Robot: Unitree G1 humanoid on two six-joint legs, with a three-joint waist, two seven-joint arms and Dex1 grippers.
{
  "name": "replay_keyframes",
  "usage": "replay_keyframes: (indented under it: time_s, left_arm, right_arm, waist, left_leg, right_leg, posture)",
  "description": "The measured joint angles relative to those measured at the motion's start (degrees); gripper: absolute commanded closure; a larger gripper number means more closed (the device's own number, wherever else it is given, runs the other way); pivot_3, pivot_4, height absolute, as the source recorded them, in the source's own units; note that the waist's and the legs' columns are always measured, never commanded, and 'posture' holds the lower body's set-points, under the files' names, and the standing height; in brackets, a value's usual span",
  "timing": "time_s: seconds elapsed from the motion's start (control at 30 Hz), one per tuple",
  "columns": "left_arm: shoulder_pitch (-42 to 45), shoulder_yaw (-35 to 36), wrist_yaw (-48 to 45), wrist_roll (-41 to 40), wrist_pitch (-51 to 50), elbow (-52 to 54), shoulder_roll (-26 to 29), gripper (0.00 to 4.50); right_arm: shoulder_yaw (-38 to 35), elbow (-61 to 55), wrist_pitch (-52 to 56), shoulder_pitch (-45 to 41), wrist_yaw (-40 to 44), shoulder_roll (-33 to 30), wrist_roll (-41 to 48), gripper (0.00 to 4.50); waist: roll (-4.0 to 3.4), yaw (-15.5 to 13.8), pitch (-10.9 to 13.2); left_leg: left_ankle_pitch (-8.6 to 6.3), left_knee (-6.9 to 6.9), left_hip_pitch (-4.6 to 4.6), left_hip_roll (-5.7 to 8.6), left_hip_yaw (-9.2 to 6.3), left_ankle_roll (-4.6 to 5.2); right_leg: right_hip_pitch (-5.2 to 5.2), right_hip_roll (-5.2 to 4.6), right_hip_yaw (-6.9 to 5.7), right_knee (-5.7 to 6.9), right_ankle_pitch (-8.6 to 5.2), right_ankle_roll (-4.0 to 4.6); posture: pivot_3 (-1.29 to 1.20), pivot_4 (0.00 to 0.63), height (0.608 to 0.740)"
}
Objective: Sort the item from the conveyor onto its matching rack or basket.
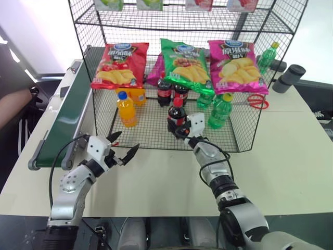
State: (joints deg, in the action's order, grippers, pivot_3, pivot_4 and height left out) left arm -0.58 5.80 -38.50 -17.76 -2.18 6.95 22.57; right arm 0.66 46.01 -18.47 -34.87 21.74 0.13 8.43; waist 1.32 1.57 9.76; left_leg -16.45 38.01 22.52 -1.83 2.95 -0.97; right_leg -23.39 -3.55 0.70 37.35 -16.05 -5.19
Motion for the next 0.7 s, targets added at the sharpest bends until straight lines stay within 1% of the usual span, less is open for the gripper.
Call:
replay_keyframes:
  time_s: [0.07, 0.13, 0.17, 0.37, 0.47, 0.6, 0.7]
  left_arm:
    - [0.02, -0.18, -0.10, 0.00, -0.04, 0.03, 0.00, 0.05]
    - [0.22, -0.49, -0.25, 0.00, -0.07, 0.01, 0.00, 0.00]
    - [0.46, -0.53, -0.32, 0.00, -0.06, 0.00, 0.00, 0.00]
    - [2.41, -0.90, -0.74, 0.03, -0.88, -0.12, 0.00, 0.00]
    - [3.23, -1.25, -0.85, 0.01, -2.19, -0.11, 0.08, 0.00]
    - [3.76, -1.82, -0.87, 0.00, -5.07, 0.01, 0.94, 0.00]
    - [4.22, -2.19, -1.52, -0.01, -6.68, 0.38, 2.63, 0.00]
  right_arm:
    - [-0.41, 1.60, -1.03, -0.70, 0.27, 0.24, 0.01, 1.51]
    - [-0.64, 2.41, -1.41, -0.99, 0.65, 0.46, 0.03, 0.44]
    - [-0.85, 2.65, -1.72, -1.07, 0.94, 0.51, 0.10, 0.05]
    - [-1.50, 2.13, -3.42, -1.14, 1.81, 0.14, -0.08, 0.05]
    - [-0.78, -1.29, -4.06, 0.54, 2.45, -1.39, -1.09, 0.05]
    - [-0.01, -9.72, -3.20, 6.37, 5.44, -5.49, -1.33, 0.05]
    - [0.92, -22.18, 0.91, 14.82, 11.96, -11.71, 0.86, 0.05]
  waist:
    - [0.00, 0.29, 0.00]
    - [0.00, 0.69, 0.00]
    - [0.00, 0.89, 0.00]
    - [-0.03, 1.05, -0.02]
    - [-0.03, 0.93, -0.02]
    - [-0.03, 0.86, -0.02]
    - [-0.05, 0.74, -0.02]
  left_leg:
    - [0.00, -0.01, 0.00, 0.00, 0.00, 0.00]
    - [0.00, -0.01, 0.01, 0.00, 0.00, 0.00]
    - [0.00, -0.01, 0.00, 0.00, 0.00, 0.00]
    - [0.00, -0.01, -0.03, 0.00, -0.01, -0.01]
    - [0.00, -0.01, -0.02, 0.01, -0.01, -0.01]
    - [0.00, -0.01, -0.01, 0.02, -0.02, -0.01]
    - [-0.01, -0.05, -0.01, 0.01, -0.03, -0.01]
  right_leg:
    - [0.00, -0.01, 0.00, 0.00, 0.00, 0.00]
    - [0.00, -0.02, 0.00, 0.00, 0.00, 0.00]
    - [0.01, -0.02, 0.00, 0.00, 0.00, 0.00]
    - [0.01, -0.02, 0.01, 0.04, 0.00, 0.00]
    - [0.02, -0.05, 0.01, 0.03, 0.00, 0.00]
    - [0.04, -0.07, 0.01, -0.02, 0.00, 0.00]
    - [0.04, -0.08, 0.01, -0.06, 0.00, 0.00]
  posture:
    - [0.00, 0.150, 0.740]
    - [0.00, 0.150, 0.740]
    - [0.00, 0.150, 0.740]
    - [0.00, 0.150, 0.740]
    - [0.00, 0.150, 0.740]
    - [0.00, 0.150, 0.740]
    - [0.00, 0.150, 0.740]
